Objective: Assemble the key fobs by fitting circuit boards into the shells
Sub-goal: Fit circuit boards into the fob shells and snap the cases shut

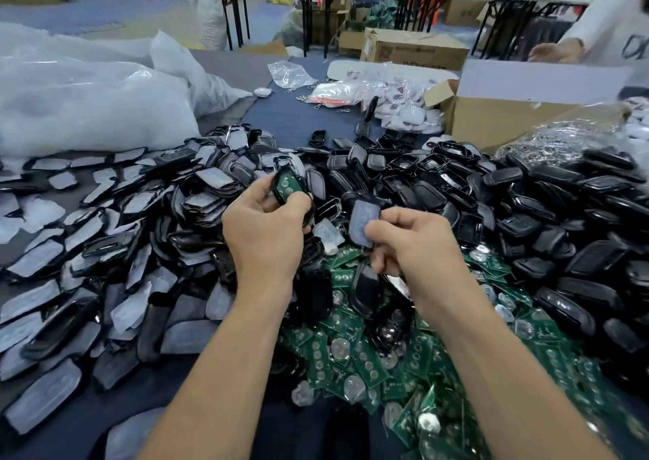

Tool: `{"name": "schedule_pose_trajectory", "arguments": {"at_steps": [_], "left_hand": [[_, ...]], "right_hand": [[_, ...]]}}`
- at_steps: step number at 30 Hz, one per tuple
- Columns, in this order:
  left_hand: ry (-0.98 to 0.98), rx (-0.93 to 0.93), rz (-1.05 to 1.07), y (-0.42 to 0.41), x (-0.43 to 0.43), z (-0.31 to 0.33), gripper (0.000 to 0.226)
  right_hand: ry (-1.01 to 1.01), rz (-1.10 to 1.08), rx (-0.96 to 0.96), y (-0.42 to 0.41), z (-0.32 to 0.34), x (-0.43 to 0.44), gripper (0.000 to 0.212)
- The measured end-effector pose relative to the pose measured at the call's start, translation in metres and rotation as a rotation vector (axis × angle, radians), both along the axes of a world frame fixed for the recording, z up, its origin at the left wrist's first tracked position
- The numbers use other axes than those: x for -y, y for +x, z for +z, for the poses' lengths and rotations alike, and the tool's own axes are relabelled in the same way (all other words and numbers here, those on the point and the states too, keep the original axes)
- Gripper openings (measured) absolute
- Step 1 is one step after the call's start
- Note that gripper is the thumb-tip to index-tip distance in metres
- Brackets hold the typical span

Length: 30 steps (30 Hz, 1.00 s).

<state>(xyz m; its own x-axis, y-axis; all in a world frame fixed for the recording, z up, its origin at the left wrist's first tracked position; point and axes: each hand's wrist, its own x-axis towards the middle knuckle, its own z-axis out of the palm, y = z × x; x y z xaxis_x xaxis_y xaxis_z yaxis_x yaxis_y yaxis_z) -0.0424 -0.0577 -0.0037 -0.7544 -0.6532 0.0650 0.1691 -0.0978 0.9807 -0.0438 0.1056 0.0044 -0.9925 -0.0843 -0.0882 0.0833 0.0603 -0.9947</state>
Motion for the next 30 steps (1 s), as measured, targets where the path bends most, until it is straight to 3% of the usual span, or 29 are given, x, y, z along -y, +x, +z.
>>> {"name": "schedule_pose_trajectory", "arguments": {"at_steps": [2, 5, 8, 14, 18, 21, 25, 28, 30], "left_hand": [[-0.027, -0.008, -0.096, 0.004, -0.011, 0.001, 0.019], [-0.066, 0.0, -0.148, 0.009, -0.022, 0.004, 0.03], [-0.098, -0.007, -0.169, 0.012, -0.027, 0.005, 0.015], [-0.162, -0.024, -0.253, 0.017, -0.038, 0.001, 0.035], [-0.186, -0.044, -0.353, 0.022, -0.044, -0.001, 0.03], [-0.401, -0.094, -0.409, 0.024, -0.044, -0.003, 0.031], [-0.906, -0.071, -0.431, 0.024, -0.037, -0.004, 0.036], [-0.883, -0.077, -0.374, 0.024, -0.035, -0.008, 0.028], [-0.743, -0.048, -0.344, 0.022, -0.038, -0.009, 0.022]], "right_hand": [[-0.032, 0.006, 0.007, 0.007, -0.002, -0.014, 0.017], [-0.117, -0.006, -0.009, 0.01, -0.009, -0.025, 0.029], [-0.151, -0.003, -0.003, 0.01, -0.013, -0.026, 0.032], [-0.218, -0.036, 0.009, 0.008, -0.017, -0.033, 0.034], [-0.249, -0.049, 0.022, 0.005, -0.019, -0.036, 0.035], [-0.278, -0.056, 0.052, 0.003, -0.02, -0.04, 0.037], [-0.322, -0.028, 0.131, 0.0, -0.02, -0.043, 0.031], [-0.359, 0.076, 0.202, 0.003, -0.019, -0.044, 0.018], [-0.468, 0.037, 0.245, 0.005, -0.019, -0.044, 0.032]]}}
